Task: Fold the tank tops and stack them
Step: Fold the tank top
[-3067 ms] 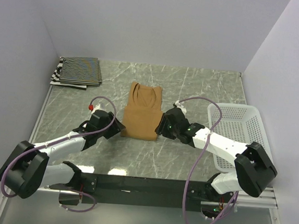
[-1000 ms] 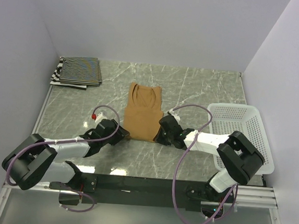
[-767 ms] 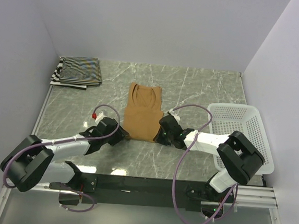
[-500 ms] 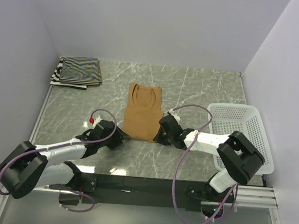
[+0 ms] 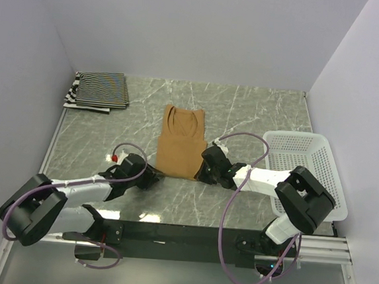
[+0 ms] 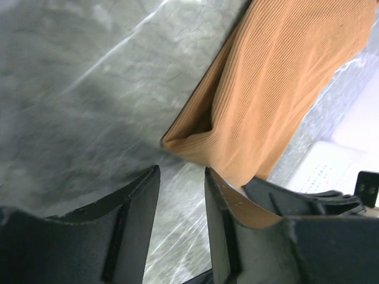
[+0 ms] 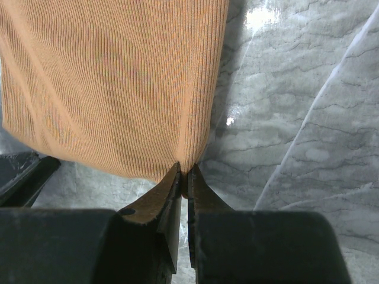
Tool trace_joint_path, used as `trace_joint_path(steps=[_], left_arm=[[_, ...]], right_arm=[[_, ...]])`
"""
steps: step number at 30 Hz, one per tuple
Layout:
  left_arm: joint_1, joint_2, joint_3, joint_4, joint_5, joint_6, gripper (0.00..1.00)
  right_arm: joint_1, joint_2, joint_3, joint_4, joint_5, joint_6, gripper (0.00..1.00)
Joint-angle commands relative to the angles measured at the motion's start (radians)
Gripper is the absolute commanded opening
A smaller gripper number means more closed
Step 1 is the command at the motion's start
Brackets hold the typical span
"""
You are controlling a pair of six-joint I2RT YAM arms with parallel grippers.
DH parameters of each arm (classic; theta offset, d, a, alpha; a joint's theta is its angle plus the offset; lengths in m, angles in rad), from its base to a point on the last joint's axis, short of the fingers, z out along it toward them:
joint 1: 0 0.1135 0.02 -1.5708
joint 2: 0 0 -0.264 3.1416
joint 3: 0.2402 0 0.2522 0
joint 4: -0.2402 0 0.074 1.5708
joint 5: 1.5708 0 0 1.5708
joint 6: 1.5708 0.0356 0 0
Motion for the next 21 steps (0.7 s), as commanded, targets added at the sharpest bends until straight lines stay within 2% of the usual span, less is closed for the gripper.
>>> trace_joint_path(steps=[1,6,14,21], left_arm=[[-0.005,0.093,-0.045,-0.136,-0.075,-0.007,0.45],[-0.005,0.081,-0.093,-0.053,-0.087,-0.007,0.49],[-0.005,0.026,-0.1,-0.121,-0.147,-0.019,0.5],[-0.004,0.064,-0.068,-0.151,-0.187,-0.007,0.47]], right_arm=[[0.001,0.042,-0.045,-0.104,0.038,-0.033,0.0],[-0.001,0.044,-0.053,-0.101,0.041,-0.035,0.0],[-0.001,0.051,-0.053,-0.095,0.035,-0.038,0.0],[-0.001,0.047,-0.051,-0.101,0.038,-0.044,0.0]])
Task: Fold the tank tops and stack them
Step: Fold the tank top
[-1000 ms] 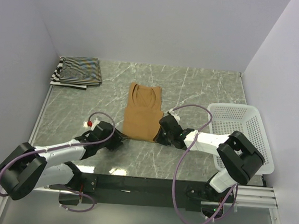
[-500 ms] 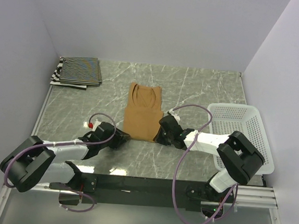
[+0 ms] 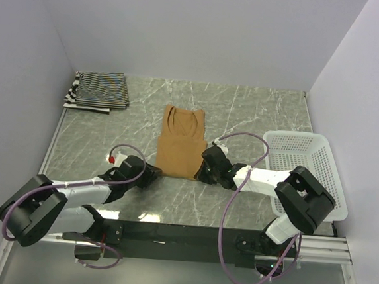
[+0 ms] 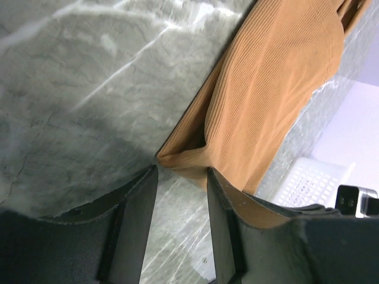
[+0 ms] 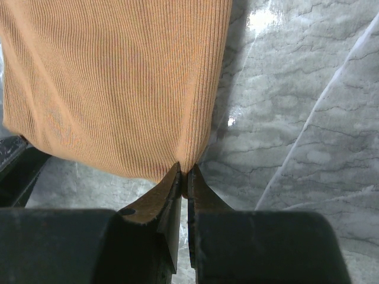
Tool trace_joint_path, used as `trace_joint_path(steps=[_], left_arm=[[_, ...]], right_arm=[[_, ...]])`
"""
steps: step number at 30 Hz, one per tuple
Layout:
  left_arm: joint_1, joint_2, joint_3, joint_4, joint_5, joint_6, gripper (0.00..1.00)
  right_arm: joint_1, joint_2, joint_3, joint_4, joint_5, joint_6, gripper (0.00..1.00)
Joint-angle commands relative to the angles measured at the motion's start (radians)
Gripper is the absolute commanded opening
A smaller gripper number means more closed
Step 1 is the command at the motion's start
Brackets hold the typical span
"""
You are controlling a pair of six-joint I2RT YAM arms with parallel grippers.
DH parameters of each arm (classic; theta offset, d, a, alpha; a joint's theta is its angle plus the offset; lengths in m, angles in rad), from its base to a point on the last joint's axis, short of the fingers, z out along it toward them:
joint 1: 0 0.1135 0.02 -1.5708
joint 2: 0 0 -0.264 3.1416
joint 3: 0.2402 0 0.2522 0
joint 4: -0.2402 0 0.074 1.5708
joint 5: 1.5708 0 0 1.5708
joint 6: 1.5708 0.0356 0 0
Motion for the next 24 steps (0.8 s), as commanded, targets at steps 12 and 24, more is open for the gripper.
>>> trace_joint_path(steps=[12,24], left_arm=[[0.003,0.152,-0.015,-0.23,-0.123,0.074,0.33],[-0.035,0.055,0.019,-0.318,-0.16,0.277,0.01]], right_arm=[[-0.004,0.045,-0.045,-0.125,0.038,-0.047,0.0],[-0.001,-0.007,-0.064,-0.131,0.003,-0.084,0.0]])
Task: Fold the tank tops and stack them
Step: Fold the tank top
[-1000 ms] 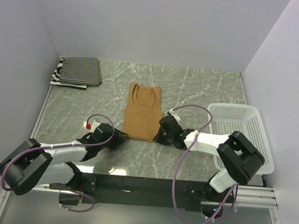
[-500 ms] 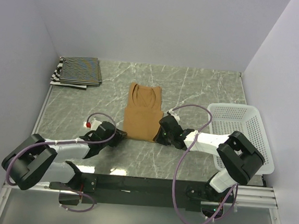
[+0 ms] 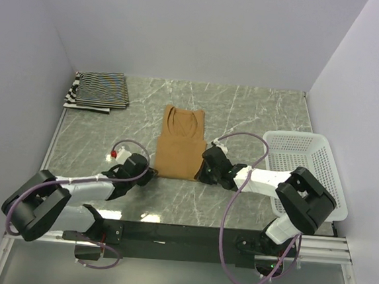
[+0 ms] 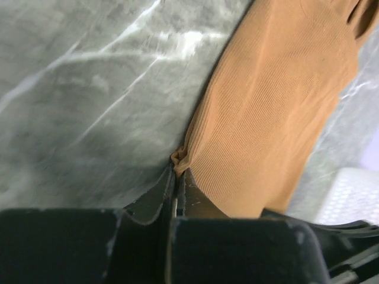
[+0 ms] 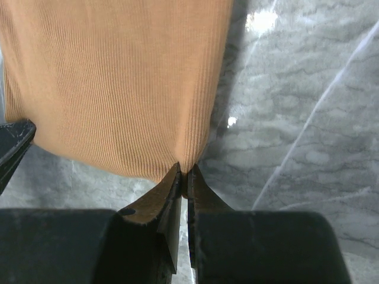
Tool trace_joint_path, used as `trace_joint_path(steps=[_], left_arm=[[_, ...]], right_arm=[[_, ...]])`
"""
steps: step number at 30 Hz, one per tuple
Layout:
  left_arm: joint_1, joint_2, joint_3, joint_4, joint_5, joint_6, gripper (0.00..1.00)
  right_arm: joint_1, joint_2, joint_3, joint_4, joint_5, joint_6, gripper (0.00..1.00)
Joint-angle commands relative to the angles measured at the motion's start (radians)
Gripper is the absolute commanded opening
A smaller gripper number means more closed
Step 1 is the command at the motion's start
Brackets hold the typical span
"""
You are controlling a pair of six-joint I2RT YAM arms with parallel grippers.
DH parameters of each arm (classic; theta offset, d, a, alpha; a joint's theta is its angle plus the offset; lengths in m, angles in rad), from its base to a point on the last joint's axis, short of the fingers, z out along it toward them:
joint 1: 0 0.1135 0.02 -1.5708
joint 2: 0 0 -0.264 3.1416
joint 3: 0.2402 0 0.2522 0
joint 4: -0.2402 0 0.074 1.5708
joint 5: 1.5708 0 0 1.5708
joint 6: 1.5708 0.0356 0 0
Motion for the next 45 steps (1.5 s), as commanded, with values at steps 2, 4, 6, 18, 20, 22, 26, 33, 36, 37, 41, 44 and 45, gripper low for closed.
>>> trace_joint_path(steps=[2,4,6,18,20,22,26,33,36,37,41,44,45], left_arm=[[-0.077,-0.067,-0.051,-0.333,-0.09,0.122,0.01],[-0.114,-0.114,-0.071,-0.382,-0.102,0.105,0.01],[-0.166,-0.183,-0.083,-0.424,-0.105,0.083,0.01],[-0.585,-0.538,0.0,-0.748,-0.24,-0.144,0.0],[-0.598,-0.546,0.033,-0.777,-0.269,-0.138,0.01],[-0.598,-0.53,0.09,-0.787,-0.287,-0.111,0.01],[-0.599,-0.494,0.199,-0.801,-0.324,-0.085,0.01],[-0.549,-0.481,0.304,-0.788,-0.393,-0.02,0.01],[-0.426,-0.472,0.313,-0.67,-0.3,0.138,0.01],[-0.345,-0.463,0.313,-0.642,-0.262,0.169,0.01],[-0.188,-0.383,0.339,-0.527,-0.128,0.284,0.01],[-0.086,-0.293,0.374,-0.453,-0.033,0.341,0.01],[-0.061,-0.241,0.386,-0.432,-0.012,0.368,0.01]], right_arm=[[0.004,-0.029,-0.093,-0.121,-0.007,-0.047,0.0],[0.022,-0.054,-0.118,-0.114,-0.019,-0.036,0.0],[0.05,-0.101,-0.149,-0.124,-0.013,-0.024,0.0],[0.282,-0.524,-0.213,-0.355,0.12,0.122,0.0],[0.28,-0.597,-0.19,-0.412,0.136,0.117,0.0],[0.282,-0.626,-0.144,-0.456,0.142,0.101,0.0],[0.266,-0.618,-0.074,-0.51,0.176,0.058,0.0],[0.152,-0.569,0.047,-0.516,0.142,-0.04,0.0],[0.095,-0.529,0.096,-0.507,0.098,-0.096,0.0],[0.055,-0.517,0.107,-0.496,0.084,-0.112,0.0],[-0.031,-0.434,0.164,-0.469,0.003,-0.188,0.0],[-0.089,-0.341,0.23,-0.455,-0.027,-0.231,0.0],[-0.106,-0.287,0.269,-0.447,-0.051,-0.24,0.0]])
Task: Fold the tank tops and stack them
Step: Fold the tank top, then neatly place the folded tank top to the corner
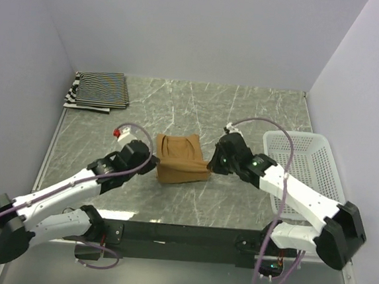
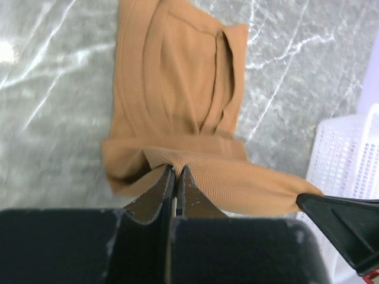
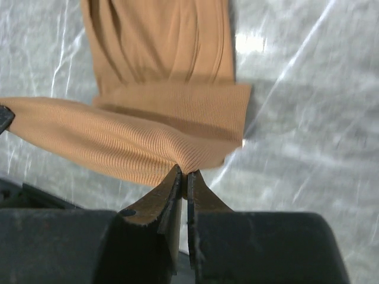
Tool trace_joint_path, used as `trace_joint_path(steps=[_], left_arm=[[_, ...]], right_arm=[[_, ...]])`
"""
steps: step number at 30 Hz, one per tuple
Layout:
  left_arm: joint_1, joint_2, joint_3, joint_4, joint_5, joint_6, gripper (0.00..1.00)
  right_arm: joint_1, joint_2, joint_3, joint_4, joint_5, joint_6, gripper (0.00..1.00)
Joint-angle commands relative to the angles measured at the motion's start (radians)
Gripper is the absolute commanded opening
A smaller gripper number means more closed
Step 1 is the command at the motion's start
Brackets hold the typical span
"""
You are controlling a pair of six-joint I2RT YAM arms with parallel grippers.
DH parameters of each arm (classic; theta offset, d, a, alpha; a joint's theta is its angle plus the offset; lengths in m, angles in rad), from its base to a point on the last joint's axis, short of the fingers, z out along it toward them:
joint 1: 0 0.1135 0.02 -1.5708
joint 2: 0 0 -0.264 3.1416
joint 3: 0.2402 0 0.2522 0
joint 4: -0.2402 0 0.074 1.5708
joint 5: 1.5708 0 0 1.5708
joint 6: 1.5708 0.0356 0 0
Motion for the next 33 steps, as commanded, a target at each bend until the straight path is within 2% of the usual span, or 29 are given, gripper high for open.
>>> trace_joint_path(steps=[1,6,12,14,15,16,17,18,19,20,22,24,28,33], left_arm=[[0.113,0.091,0.077,0.132,0.132,0.138,0.0],[0.289,0.29,0.203,0.182,0.235,0.201,0.01],[0.426,0.528,0.327,0.269,0.331,0.239,0.01],[0.45,0.615,0.39,0.295,0.377,0.27,0.01],[0.473,0.708,0.416,0.318,0.397,0.282,0.02],[0.483,0.756,0.44,0.327,0.407,0.287,0.06],[0.493,0.798,0.477,0.358,0.425,0.294,0.16],[0.515,0.867,0.493,0.395,0.484,0.313,0.34],[0.524,0.892,0.522,0.393,0.497,0.311,0.39],[0.533,0.906,0.525,0.399,0.514,0.308,0.43],[0.552,0.872,0.501,0.412,0.502,0.301,0.57],[0.559,0.784,0.467,0.413,0.476,0.294,0.64],[0.559,0.642,0.384,0.338,0.359,0.264,0.7],[0.556,0.553,0.251,0.357,0.411,0.241,0.75]], right_arm=[[-0.067,0.113,0.114,0.031,-0.053,-0.098,0.0],[-0.179,0.34,0.296,0.037,-0.143,-0.154,0.0],[-0.259,0.628,0.554,0.011,-0.205,-0.189,0.0],[-0.277,0.734,0.644,0.003,-0.228,-0.198,0.08],[-0.29,0.767,0.671,-0.001,-0.228,-0.198,0.14],[-0.297,0.8,0.698,-0.008,-0.226,-0.201,0.3],[-0.303,0.851,0.744,-0.015,-0.219,-0.204,0.36],[-0.308,0.868,0.758,-0.023,-0.212,-0.204,0.4],[-0.313,0.88,0.77,-0.026,-0.2,-0.206,0.45],[-0.316,0.88,0.767,-0.024,-0.173,-0.206,0.47],[-0.317,0.859,0.743,-0.005,-0.147,-0.204,0.52],[-0.317,0.807,0.688,0.017,-0.104,-0.2,0.53],[-0.299,0.69,0.556,0.069,-0.07,-0.166,0.53],[-0.181,0.581,0.407,0.115,-0.013,-0.148,0.52]])
